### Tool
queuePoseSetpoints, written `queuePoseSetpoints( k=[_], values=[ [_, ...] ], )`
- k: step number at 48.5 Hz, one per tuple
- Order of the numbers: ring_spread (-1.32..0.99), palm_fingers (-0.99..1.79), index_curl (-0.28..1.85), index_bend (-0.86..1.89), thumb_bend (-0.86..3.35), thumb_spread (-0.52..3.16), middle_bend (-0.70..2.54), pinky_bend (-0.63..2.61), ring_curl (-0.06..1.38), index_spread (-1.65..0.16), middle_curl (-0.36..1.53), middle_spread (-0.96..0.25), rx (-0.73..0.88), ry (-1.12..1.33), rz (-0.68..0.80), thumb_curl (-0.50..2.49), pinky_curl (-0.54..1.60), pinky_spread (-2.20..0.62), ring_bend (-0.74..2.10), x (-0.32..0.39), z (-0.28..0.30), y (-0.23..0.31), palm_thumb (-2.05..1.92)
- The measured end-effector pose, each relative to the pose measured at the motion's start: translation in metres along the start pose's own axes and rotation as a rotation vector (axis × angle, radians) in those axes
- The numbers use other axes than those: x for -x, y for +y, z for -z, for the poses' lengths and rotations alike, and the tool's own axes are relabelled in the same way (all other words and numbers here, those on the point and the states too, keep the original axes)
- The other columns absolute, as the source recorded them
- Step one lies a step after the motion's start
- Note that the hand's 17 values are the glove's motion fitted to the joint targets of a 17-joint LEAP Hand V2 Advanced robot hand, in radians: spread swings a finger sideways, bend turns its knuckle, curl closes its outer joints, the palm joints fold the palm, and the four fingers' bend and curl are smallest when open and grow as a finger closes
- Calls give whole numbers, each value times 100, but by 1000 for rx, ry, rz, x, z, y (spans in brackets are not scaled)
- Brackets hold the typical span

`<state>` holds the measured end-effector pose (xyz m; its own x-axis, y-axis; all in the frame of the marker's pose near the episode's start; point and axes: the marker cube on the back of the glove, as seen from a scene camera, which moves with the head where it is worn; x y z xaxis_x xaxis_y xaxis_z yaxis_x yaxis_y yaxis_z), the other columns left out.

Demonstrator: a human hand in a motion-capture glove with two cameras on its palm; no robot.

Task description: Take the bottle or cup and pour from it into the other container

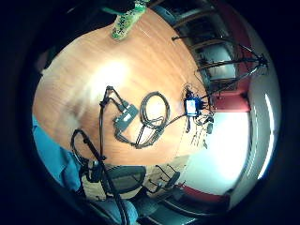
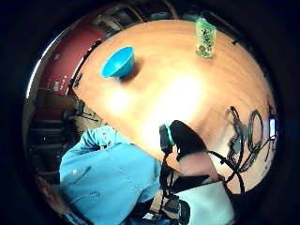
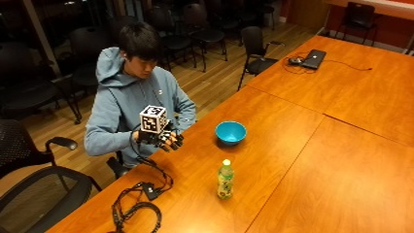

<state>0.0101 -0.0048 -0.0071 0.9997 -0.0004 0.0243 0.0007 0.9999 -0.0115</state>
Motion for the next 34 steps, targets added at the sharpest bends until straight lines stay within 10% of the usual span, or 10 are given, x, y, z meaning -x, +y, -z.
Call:
queuePoseSetpoints(
  k=[34],
  values=[
    [7, 36, 21, 15, 3, 101, 19, 53, 24, -36, 25, -1, 56, 14, -79, 30, 23, 25, 41, -64, 9, -35, 58]
  ],
)
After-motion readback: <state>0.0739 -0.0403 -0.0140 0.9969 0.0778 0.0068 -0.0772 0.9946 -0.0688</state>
